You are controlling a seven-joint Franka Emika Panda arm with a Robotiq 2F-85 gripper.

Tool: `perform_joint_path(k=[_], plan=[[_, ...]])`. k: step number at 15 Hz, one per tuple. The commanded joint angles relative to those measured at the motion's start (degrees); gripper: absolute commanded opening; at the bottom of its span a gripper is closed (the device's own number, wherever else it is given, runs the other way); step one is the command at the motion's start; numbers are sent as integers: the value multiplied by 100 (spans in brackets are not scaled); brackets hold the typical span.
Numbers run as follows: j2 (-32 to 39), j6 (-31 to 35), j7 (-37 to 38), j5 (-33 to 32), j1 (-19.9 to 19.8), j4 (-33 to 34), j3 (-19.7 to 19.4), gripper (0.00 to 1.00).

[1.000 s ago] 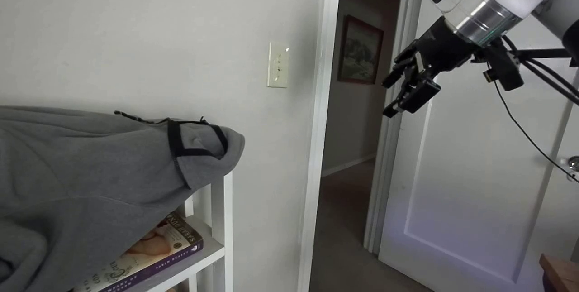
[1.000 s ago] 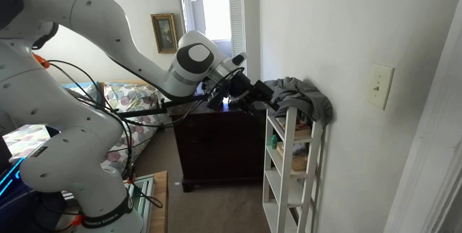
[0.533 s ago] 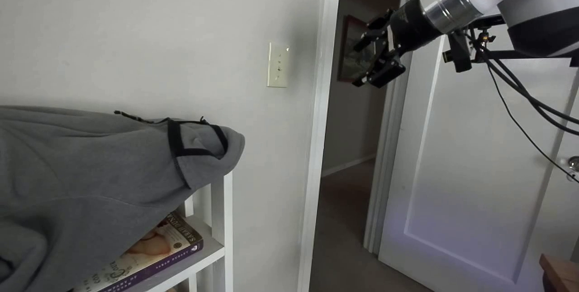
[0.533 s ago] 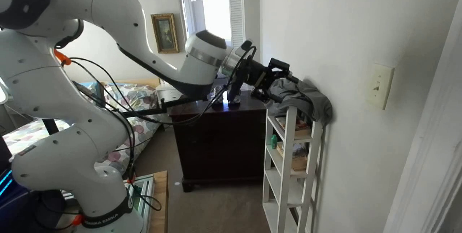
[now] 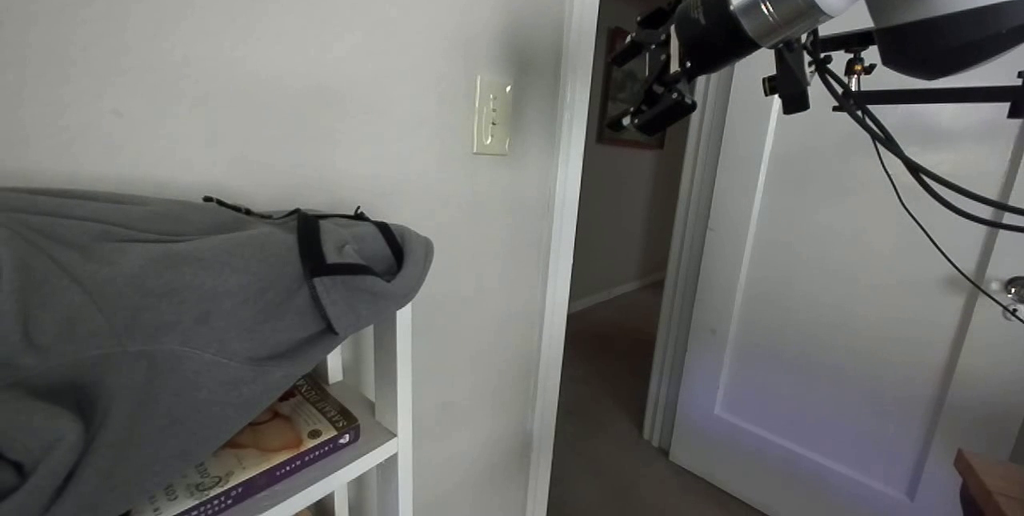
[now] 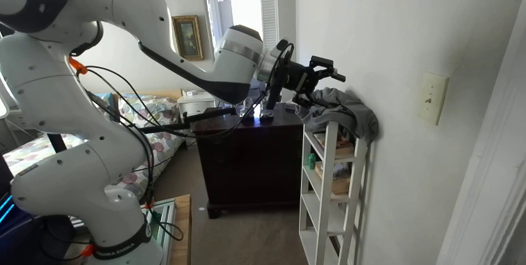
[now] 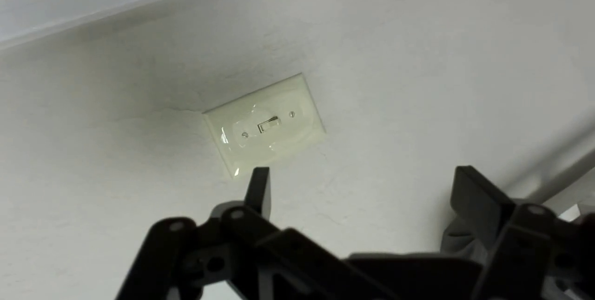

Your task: Turn on the light

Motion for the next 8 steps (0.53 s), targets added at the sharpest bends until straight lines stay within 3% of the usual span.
perform_joint_path(k=[1,5,8], plan=[[0,0,0,0,1,0,-1,100],[90,-173,752,-1587,-323,333,98,100],[447,-614,1483,-2927,-289,657,125,100]])
